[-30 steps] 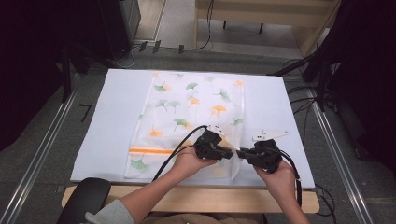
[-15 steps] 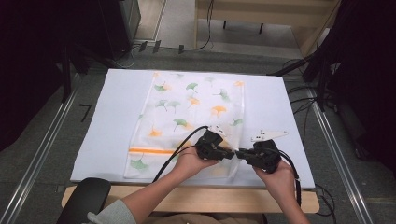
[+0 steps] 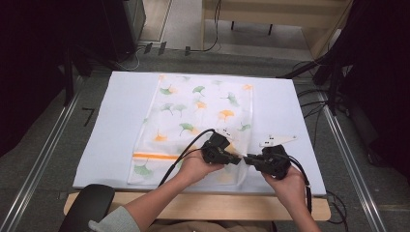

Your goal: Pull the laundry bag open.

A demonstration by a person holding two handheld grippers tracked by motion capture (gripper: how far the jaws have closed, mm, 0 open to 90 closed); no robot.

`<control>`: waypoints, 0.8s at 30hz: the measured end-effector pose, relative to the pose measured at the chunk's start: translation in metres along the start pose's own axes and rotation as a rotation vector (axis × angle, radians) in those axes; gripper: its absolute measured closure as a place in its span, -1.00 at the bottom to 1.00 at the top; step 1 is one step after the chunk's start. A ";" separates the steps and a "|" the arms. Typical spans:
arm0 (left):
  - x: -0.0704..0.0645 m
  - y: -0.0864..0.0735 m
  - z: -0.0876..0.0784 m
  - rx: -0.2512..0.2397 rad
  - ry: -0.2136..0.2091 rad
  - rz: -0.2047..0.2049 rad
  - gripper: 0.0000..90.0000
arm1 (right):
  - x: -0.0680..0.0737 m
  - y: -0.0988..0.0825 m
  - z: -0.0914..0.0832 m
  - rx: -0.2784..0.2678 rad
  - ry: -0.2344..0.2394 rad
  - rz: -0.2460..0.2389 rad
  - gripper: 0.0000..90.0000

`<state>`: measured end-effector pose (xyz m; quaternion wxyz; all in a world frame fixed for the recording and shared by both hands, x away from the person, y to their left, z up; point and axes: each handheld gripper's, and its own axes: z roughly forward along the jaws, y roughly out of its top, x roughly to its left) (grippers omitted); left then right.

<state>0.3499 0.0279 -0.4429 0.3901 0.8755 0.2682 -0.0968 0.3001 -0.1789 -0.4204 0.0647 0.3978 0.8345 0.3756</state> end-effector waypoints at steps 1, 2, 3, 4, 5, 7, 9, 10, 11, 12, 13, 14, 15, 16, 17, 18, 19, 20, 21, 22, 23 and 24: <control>0.000 0.000 0.000 0.002 0.002 0.002 1.00 | 0.000 0.000 0.000 -0.002 0.002 -0.002 0.90; 0.000 0.000 0.000 0.002 0.002 0.002 1.00 | 0.000 0.000 0.000 -0.002 0.002 0.001 0.90; 0.000 0.000 0.000 0.003 0.002 0.001 1.00 | 0.000 0.000 0.000 0.001 0.001 -0.001 0.90; 0.000 0.000 0.000 0.006 0.005 0.000 1.00 | 0.000 0.000 0.000 0.002 -0.001 -0.002 0.90; 0.001 0.000 -0.001 0.010 0.004 0.003 1.00 | 0.000 0.000 0.000 0.003 0.000 -0.001 0.90; 0.001 0.000 -0.001 0.016 0.005 0.003 1.00 | 0.000 0.000 0.000 0.003 0.000 -0.002 0.90; 0.001 0.000 -0.001 0.018 0.004 0.003 1.00 | 0.000 0.000 0.000 0.002 0.001 -0.005 0.90; 0.001 0.000 -0.001 0.019 0.007 0.004 1.00 | 0.000 0.000 0.000 0.003 0.002 -0.005 0.90; 0.001 0.000 -0.001 0.020 0.010 0.005 1.00 | 0.000 0.000 0.000 0.004 0.000 -0.003 0.90; 0.001 0.000 -0.002 0.020 0.016 0.005 1.00 | 0.000 0.000 0.000 0.002 0.002 0.003 0.91; 0.002 0.000 -0.002 0.026 0.019 0.003 1.00 | 0.000 0.000 0.000 0.002 0.001 0.003 0.91; 0.002 0.000 -0.002 0.027 0.021 0.000 1.00 | 0.000 0.000 0.000 0.002 0.001 0.004 0.91; 0.002 0.000 -0.002 0.026 0.020 -0.003 1.00 | 0.000 0.000 0.000 0.004 0.001 0.004 0.91; 0.002 0.000 -0.002 0.026 0.020 -0.003 1.00 | 0.000 0.000 0.000 0.004 0.001 0.004 0.91; 0.003 0.000 -0.002 0.026 0.020 -0.008 1.00 | 0.000 0.000 0.000 0.001 0.001 -0.001 0.91; 0.005 0.000 -0.004 0.032 0.022 -0.010 1.00 | -0.001 0.000 -0.001 -0.002 0.001 0.001 0.91; 0.005 0.000 -0.004 0.032 0.022 -0.010 1.00 | -0.001 0.000 -0.001 -0.002 0.001 0.001 0.91; 0.006 -0.001 -0.005 0.034 0.021 -0.010 1.00 | -0.001 0.000 -0.001 -0.002 0.000 0.003 0.91; 0.006 -0.001 -0.005 0.036 0.023 -0.010 1.00 | -0.001 0.000 -0.001 -0.002 0.000 0.002 0.91; 0.005 -0.001 -0.006 0.035 0.022 -0.010 1.00 | -0.001 0.000 -0.001 -0.002 0.000 0.002 0.91; 0.005 -0.001 -0.006 0.032 0.022 -0.013 1.00 | -0.001 0.000 -0.001 -0.003 0.002 0.002 0.91; 0.005 -0.001 -0.006 0.032 0.022 -0.013 1.00 | -0.001 0.000 -0.001 -0.003 0.002 0.002 0.91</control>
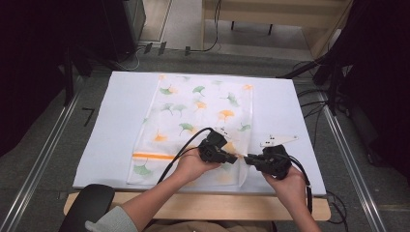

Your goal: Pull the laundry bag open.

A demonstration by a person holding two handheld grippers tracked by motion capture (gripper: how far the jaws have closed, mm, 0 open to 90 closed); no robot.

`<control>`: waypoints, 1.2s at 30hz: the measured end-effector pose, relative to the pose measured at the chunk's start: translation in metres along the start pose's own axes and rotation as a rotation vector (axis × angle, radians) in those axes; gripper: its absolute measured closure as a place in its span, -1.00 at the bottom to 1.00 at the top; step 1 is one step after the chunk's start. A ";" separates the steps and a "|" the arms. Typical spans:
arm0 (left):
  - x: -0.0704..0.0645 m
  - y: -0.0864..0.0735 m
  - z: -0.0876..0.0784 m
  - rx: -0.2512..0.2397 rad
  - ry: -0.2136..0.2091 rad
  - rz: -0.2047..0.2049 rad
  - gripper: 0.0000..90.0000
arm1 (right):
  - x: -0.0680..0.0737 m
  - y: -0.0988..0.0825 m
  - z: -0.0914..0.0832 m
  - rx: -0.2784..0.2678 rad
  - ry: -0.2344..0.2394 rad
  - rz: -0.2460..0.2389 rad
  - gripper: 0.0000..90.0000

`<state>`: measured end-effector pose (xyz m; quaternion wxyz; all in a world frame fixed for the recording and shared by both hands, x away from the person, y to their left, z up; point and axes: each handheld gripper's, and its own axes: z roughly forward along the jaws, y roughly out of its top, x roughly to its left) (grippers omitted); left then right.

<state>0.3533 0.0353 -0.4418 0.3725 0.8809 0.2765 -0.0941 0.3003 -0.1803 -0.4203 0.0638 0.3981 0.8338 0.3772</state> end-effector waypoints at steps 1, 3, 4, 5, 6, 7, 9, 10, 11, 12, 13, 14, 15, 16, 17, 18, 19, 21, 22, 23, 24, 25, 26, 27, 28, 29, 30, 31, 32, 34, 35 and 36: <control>0.001 0.000 -0.001 0.009 -0.008 -0.002 1.00 | 0.000 0.000 0.000 0.000 0.001 -0.001 0.90; 0.003 -0.002 0.000 0.021 -0.001 0.005 1.00 | 0.000 0.000 0.000 0.002 -0.003 -0.004 0.90; 0.003 -0.002 0.000 0.021 -0.001 0.005 1.00 | 0.000 0.000 0.000 0.002 -0.003 -0.004 0.90; 0.003 -0.003 -0.001 0.016 0.002 -0.002 1.00 | 0.000 0.000 0.000 0.004 -0.004 -0.003 0.91; 0.004 -0.003 -0.001 0.014 -0.006 -0.001 1.00 | -0.001 -0.001 0.000 0.006 0.000 -0.002 0.90; 0.004 -0.003 -0.001 0.014 -0.006 0.001 1.00 | 0.000 -0.001 0.000 0.006 0.000 -0.001 0.90; 0.005 -0.003 -0.002 0.017 -0.005 0.003 1.00 | 0.000 -0.001 0.000 0.004 -0.002 -0.006 0.90; 0.005 -0.004 -0.002 0.010 -0.012 -0.001 1.00 | 0.000 -0.001 0.000 0.005 -0.002 0.001 0.90; 0.007 -0.005 -0.002 0.004 -0.014 -0.008 1.00 | 0.000 -0.001 -0.001 0.005 0.000 -0.001 0.90; 0.007 -0.006 -0.002 0.006 -0.011 -0.009 1.00 | 0.000 -0.001 -0.001 0.005 -0.001 -0.002 0.90; 0.008 -0.007 -0.003 0.007 -0.008 -0.013 1.00 | 0.000 -0.001 0.000 0.006 -0.002 -0.003 0.90; 0.008 -0.007 -0.003 0.005 -0.010 -0.017 1.00 | 0.000 -0.001 0.000 0.006 -0.002 -0.003 0.90; 0.008 -0.007 -0.003 0.003 -0.009 -0.014 1.00 | 0.000 -0.001 0.000 0.005 -0.003 -0.004 0.90; 0.008 -0.007 -0.004 0.004 -0.009 -0.009 1.00 | 0.000 -0.001 0.000 0.005 -0.003 -0.004 0.90; 0.009 -0.006 -0.005 0.001 -0.012 -0.013 1.00 | 0.000 -0.001 -0.001 0.005 -0.002 -0.002 0.90; 0.009 -0.007 -0.005 -0.007 -0.014 -0.016 1.00 | 0.000 -0.001 -0.001 0.003 -0.003 -0.003 0.90; 0.009 -0.006 -0.006 0.001 -0.012 -0.012 1.00 | -0.001 -0.001 -0.001 0.003 -0.005 -0.001 0.90; 0.009 -0.007 -0.007 0.004 -0.016 -0.012 1.00 | -0.001 -0.001 -0.001 0.004 -0.004 0.000 0.90; 0.009 -0.006 -0.007 0.004 -0.015 -0.016 1.00 | -0.001 -0.001 -0.001 0.003 -0.003 0.002 0.90; 0.009 -0.006 -0.007 -0.002 -0.015 -0.019 1.00 | -0.001 -0.001 -0.001 0.004 -0.005 0.002 0.90; 0.009 -0.006 -0.007 -0.002 -0.015 -0.019 1.00 | -0.001 -0.001 -0.001 0.004 -0.005 0.002 0.90; 0.010 -0.006 -0.007 -0.004 -0.018 -0.021 1.00 | 0.000 -0.001 -0.001 0.000 0.003 -0.001 0.90; 0.010 -0.006 -0.006 -0.004 -0.022 -0.028 1.00 | 0.000 -0.001 -0.001 0.000 0.003 -0.001 0.90; 0.011 -0.006 -0.006 -0.009 -0.022 -0.022 1.00 | 0.000 -0.001 0.000 -0.003 0.005 -0.006 0.90; 0.011 -0.005 -0.006 -0.007 -0.019 -0.019 1.00 | 0.001 -0.001 0.000 -0.001 0.006 -0.005 0.90; 0.011 -0.005 -0.006 -0.014 -0.022 -0.029 1.00 | 0.001 0.000 0.000 0.000 0.004 -0.004 0.90; 0.012 -0.004 -0.006 -0.015 -0.027 -0.031 1.00 | 0.001 0.000 0.000 0.000 0.005 -0.004 0.90; 0.011 -0.004 -0.006 -0.013 -0.024 -0.029 1.00 | 0.001 0.000 0.000 0.001 0.005 0.000 0.90; 0.011 -0.004 -0.006 -0.015 -0.023 -0.027 1.00 | 0.001 0.000 0.000 0.001 0.004 -0.001 0.90; 0.011 -0.004 -0.006 -0.016 -0.026 -0.029 1.00 | 0.002 0.000 0.000 0.003 0.005 0.000 0.90; 0.011 -0.004 -0.005 -0.018 -0.019 -0.028 1.00 | 0.002 0.000 0.001 0.001 0.007 -0.005 0.91; 0.011 -0.003 -0.006 -0.022 -0.021 -0.026 1.00 | 0.002 0.000 0.001 0.001 0.007 -0.005 0.91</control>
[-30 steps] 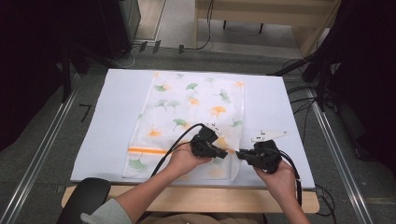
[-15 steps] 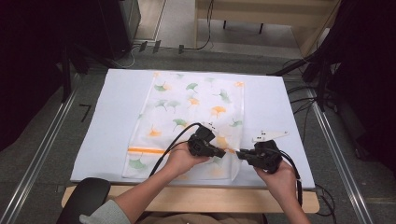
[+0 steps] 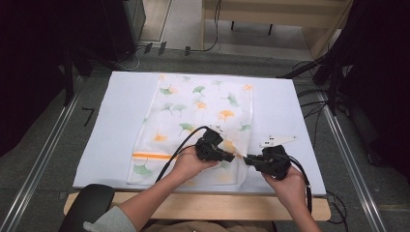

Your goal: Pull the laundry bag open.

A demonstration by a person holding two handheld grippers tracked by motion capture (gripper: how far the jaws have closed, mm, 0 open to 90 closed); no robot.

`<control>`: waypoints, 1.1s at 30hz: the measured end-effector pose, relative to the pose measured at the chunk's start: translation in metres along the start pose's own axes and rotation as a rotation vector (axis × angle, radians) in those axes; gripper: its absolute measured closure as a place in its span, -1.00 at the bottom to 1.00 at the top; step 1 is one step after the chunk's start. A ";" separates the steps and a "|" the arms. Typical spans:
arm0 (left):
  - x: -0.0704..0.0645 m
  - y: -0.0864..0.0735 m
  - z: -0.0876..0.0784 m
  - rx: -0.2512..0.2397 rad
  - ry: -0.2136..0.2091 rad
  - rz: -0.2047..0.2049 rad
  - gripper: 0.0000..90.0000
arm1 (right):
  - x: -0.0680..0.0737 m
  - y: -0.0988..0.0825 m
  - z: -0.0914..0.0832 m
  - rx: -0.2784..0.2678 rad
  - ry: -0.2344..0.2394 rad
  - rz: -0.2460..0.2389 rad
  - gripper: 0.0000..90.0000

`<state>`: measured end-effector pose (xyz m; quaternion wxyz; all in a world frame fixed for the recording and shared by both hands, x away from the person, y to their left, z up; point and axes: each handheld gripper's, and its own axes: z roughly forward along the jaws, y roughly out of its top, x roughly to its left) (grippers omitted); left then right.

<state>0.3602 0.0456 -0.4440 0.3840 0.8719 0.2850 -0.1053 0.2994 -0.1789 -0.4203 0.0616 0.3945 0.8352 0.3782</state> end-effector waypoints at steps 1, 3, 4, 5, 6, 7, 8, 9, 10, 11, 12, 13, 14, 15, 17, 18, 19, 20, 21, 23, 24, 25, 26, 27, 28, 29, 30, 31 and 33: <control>0.000 0.001 0.001 -0.001 -0.007 -0.008 1.00 | 0.000 0.000 0.001 0.001 0.004 -0.004 0.91; 0.000 0.001 0.002 0.005 -0.010 -0.009 0.99 | 0.001 0.000 0.001 0.003 0.006 -0.006 0.90; 0.000 0.002 0.002 0.007 -0.008 -0.011 0.99 | 0.001 0.000 0.002 0.008 0.006 -0.010 0.91; 0.000 0.002 0.002 0.007 -0.009 -0.008 0.99 | 0.001 0.000 0.002 0.008 0.008 -0.012 0.90; 0.001 0.002 0.002 0.004 -0.014 -0.009 0.99 | 0.002 0.000 0.002 0.007 0.010 -0.011 0.91; 0.001 0.002 0.001 -0.001 -0.016 -0.019 0.99 | 0.002 0.000 0.002 0.009 0.013 -0.012 0.91; 0.001 0.002 0.001 -0.001 -0.016 -0.019 0.98 | 0.002 0.000 0.002 0.011 0.016 -0.013 0.91; 0.001 0.002 0.001 -0.002 -0.017 -0.024 0.98 | 0.002 0.000 0.002 0.011 0.016 -0.013 0.91; 0.001 0.002 0.001 -0.001 -0.012 -0.020 0.98 | 0.002 0.000 0.003 0.012 0.017 -0.015 0.91; 0.001 0.002 0.001 -0.001 -0.005 -0.017 0.99 | 0.002 0.000 0.003 0.011 0.018 -0.015 0.90; 0.001 0.003 0.001 -0.004 -0.004 -0.014 0.99 | 0.002 0.000 0.003 0.011 0.018 -0.015 0.90; 0.001 0.003 0.001 -0.005 -0.004 -0.011 0.99 | 0.003 0.001 0.003 0.011 0.020 -0.019 0.91; 0.001 0.003 0.001 -0.005 -0.006 -0.013 0.99 | 0.003 0.001 0.003 0.011 0.022 -0.016 0.91; 0.001 0.003 0.001 -0.005 -0.006 -0.013 0.99 | 0.003 0.001 0.004 0.014 0.027 -0.016 0.91; 0.002 0.003 0.001 -0.002 -0.021 -0.022 0.98 | 0.004 0.001 0.004 0.020 0.030 -0.026 0.91; 0.002 0.003 0.001 -0.008 -0.016 -0.018 0.98 | 0.004 0.001 0.004 0.020 0.031 -0.027 0.91; 0.001 0.003 0.001 -0.010 -0.012 -0.019 0.99 | 0.004 0.001 0.004 0.018 0.029 -0.029 0.91; 0.001 0.003 0.000 -0.008 -0.011 -0.015 1.00 | 0.004 0.001 0.004 0.016 0.031 -0.028 0.90; 0.001 0.003 0.000 -0.009 -0.014 -0.015 1.00 | 0.004 0.001 0.004 0.015 0.031 -0.025 0.90; 0.000 0.003 0.000 -0.004 -0.016 -0.010 1.00 | 0.002 0.001 0.003 0.010 0.024 -0.023 0.90; 0.000 0.003 -0.001 -0.005 -0.007 -0.008 1.00 | 0.002 0.001 0.003 0.010 0.024 -0.023 0.90; 0.000 0.003 -0.001 -0.004 -0.006 -0.005 1.00 | 0.000 0.000 0.001 0.002 0.015 -0.013 0.90; 0.001 0.003 -0.003 0.012 -0.005 0.004 1.00 | -0.001 0.000 0.001 0.001 0.011 -0.008 0.90; 0.001 0.003 -0.003 0.012 -0.005 0.004 1.00 | -0.001 0.000 0.000 0.002 0.011 0.002 0.90; 0.000 0.003 -0.003 0.015 -0.005 0.004 1.00 | -0.001 0.000 0.000 0.002 0.011 0.002 0.90; 0.000 0.003 -0.003 0.023 -0.001 0.001 1.00 | -0.002 0.000 0.000 0.002 0.010 -0.001 0.90; 0.000 0.003 -0.003 0.023 -0.001 0.001 1.00 | -0.002 0.000 0.001 0.005 0.008 -0.001 0.90; 0.000 0.003 -0.003 0.036 0.005 0.008 1.00 | -0.001 0.000 0.001 0.006 0.006 -0.004 0.90; 0.000 0.002 -0.003 0.041 0.001 -0.007 1.00 | -0.001 0.000 0.001 0.008 0.005 -0.005 0.91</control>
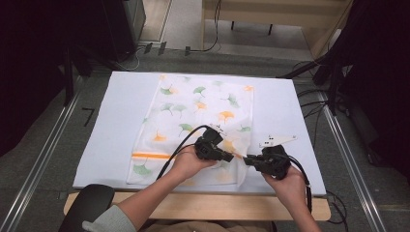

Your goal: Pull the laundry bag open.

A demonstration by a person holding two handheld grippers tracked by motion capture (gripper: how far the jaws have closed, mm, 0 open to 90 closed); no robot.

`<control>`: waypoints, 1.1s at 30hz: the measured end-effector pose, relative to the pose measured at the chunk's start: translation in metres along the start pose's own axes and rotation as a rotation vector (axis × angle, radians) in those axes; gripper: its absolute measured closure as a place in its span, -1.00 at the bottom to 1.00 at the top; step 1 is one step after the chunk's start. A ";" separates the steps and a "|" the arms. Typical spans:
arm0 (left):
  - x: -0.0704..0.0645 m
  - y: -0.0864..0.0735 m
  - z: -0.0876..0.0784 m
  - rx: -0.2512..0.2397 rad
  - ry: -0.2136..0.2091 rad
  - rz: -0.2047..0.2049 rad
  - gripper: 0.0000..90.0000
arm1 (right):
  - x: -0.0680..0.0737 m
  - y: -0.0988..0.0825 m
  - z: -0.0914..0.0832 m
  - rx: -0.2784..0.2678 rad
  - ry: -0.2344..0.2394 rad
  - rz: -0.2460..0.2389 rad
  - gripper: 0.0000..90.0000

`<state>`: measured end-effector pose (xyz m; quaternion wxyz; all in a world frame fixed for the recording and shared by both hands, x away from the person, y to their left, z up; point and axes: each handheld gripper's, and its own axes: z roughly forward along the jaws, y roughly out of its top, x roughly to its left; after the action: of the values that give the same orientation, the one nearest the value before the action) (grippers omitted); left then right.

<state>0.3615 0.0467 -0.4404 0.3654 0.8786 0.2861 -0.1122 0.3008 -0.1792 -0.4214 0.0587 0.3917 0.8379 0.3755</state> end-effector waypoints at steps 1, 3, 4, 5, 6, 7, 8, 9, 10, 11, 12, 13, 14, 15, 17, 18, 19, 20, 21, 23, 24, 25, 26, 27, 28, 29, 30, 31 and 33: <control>0.001 0.000 0.000 0.003 0.002 -0.001 1.00 | 0.000 0.000 0.000 0.000 -0.002 0.001 0.91; 0.001 0.000 -0.002 0.017 0.006 0.005 1.00 | -0.001 0.000 0.000 0.000 -0.001 0.001 0.91; 0.001 0.000 -0.002 0.017 0.006 0.005 1.00 | -0.001 0.000 0.000 0.000 -0.001 0.001 0.91; 0.002 -0.001 -0.002 0.015 0.008 0.005 1.00 | -0.001 0.000 0.000 0.001 -0.002 0.003 0.91; 0.002 -0.001 -0.003 0.013 0.001 -0.002 1.00 | -0.001 0.000 0.000 0.000 0.000 0.002 0.91; 0.002 -0.001 -0.003 0.014 0.006 0.002 1.00 | -0.001 0.000 0.000 0.000 0.000 0.002 0.91; 0.002 -0.001 -0.004 0.017 0.007 0.005 1.00 | -0.001 0.000 0.000 -0.001 0.000 0.002 0.91; 0.002 -0.001 -0.004 0.020 0.006 0.003 1.00 | -0.001 0.000 0.000 -0.001 0.000 0.002 0.91; 0.001 -0.001 -0.004 0.015 0.019 0.001 1.00 | -0.001 0.000 0.000 0.003 -0.002 0.003 0.91; 0.002 -0.002 -0.005 0.020 0.019 -0.002 1.00 | -0.002 -0.001 -0.001 0.005 -0.003 0.005 0.91; 0.006 -0.003 -0.006 0.016 0.013 -0.009 1.00 | -0.003 -0.001 -0.001 0.002 -0.002 0.007 0.91; 0.006 -0.003 -0.006 0.016 0.013 -0.009 1.00 | -0.003 -0.001 -0.001 0.002 -0.002 0.007 0.91; 0.007 -0.003 -0.007 0.021 0.004 -0.015 1.00 | -0.004 -0.001 -0.001 0.001 0.000 0.005 0.91; 0.006 -0.003 -0.009 0.022 0.011 -0.013 1.00 | -0.003 -0.001 -0.001 0.002 -0.005 0.005 0.91; 0.006 -0.004 -0.010 0.017 0.015 -0.015 1.00 | -0.004 -0.001 -0.001 0.002 -0.007 0.003 0.91; 0.007 -0.003 -0.011 0.021 0.009 -0.015 1.00 | -0.004 -0.001 -0.001 0.005 -0.009 0.008 0.91; 0.008 -0.003 -0.012 0.026 0.015 -0.019 1.00 | -0.005 -0.002 -0.001 0.007 -0.010 0.011 0.90; 0.008 -0.004 -0.013 0.026 0.010 -0.020 1.00 | -0.006 -0.002 -0.001 0.010 -0.010 0.011 0.90; 0.008 -0.004 -0.012 0.030 0.009 -0.023 1.00 | -0.006 -0.002 -0.001 0.008 -0.003 0.013 0.90; 0.008 -0.004 -0.011 0.018 0.008 -0.030 1.00 | -0.004 -0.001 -0.001 0.007 -0.009 0.011 0.91; 0.009 -0.004 -0.011 0.022 0.008 -0.028 1.00 | -0.004 -0.001 -0.001 0.006 -0.011 0.011 0.91; 0.009 -0.004 -0.010 0.019 0.007 -0.031 1.00 | -0.004 -0.001 -0.001 0.006 -0.009 0.012 0.91; 0.009 -0.004 -0.010 0.016 0.011 -0.028 1.00 | -0.004 -0.001 -0.001 0.005 -0.009 0.011 0.91; 0.009 -0.004 -0.010 0.016 0.013 -0.027 1.00 | -0.004 -0.001 -0.001 0.005 -0.009 0.011 0.91; 0.009 -0.004 -0.010 0.019 0.019 -0.025 1.00 | -0.004 -0.001 -0.001 0.006 -0.010 0.012 0.91; 0.009 -0.004 -0.010 0.015 0.024 -0.022 1.00 | -0.004 -0.001 -0.001 0.006 -0.011 0.012 0.91; 0.009 -0.004 -0.010 0.024 0.020 -0.027 1.00 | -0.004 -0.001 -0.001 0.008 -0.012 0.009 0.91; 0.009 -0.004 -0.010 0.015 0.028 -0.028 1.00 | -0.004 -0.001 -0.001 0.006 -0.009 0.005 0.91; 0.009 -0.005 -0.010 0.013 0.023 -0.032 1.00 | -0.004 -0.001 -0.001 0.006 -0.009 0.005 0.91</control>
<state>0.3661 0.0605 -0.4393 0.3545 0.8777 0.3033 -0.1099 0.3026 -0.1828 -0.4225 0.0603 0.3955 0.8377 0.3716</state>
